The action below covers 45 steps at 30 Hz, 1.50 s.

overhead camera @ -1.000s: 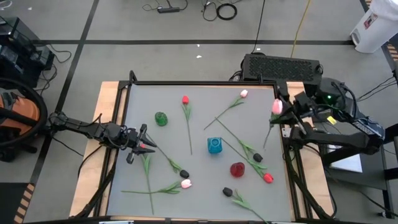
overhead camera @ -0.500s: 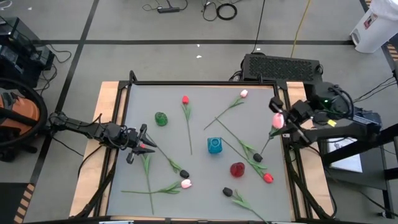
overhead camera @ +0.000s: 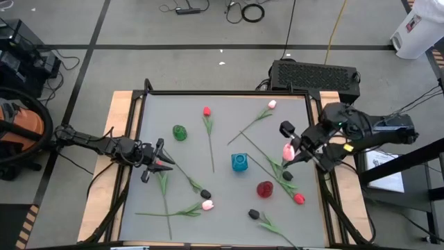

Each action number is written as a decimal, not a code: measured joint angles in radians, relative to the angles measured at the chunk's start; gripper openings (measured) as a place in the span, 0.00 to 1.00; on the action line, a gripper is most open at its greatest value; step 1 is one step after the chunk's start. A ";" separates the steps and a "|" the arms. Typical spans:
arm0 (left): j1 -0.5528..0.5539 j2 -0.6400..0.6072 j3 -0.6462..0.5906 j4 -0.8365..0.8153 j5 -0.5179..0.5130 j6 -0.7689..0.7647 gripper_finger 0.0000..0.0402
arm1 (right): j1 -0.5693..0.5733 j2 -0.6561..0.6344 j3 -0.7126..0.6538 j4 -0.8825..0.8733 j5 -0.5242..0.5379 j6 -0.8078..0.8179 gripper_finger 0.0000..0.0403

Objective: Sort flowers into vase by color
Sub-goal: Put the middle pink tulip into the red vase

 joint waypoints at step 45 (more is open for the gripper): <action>0.000 0.000 0.000 0.000 0.000 0.000 0.28 | 0.139 0.063 -0.115 0.162 0.107 -0.101 0.00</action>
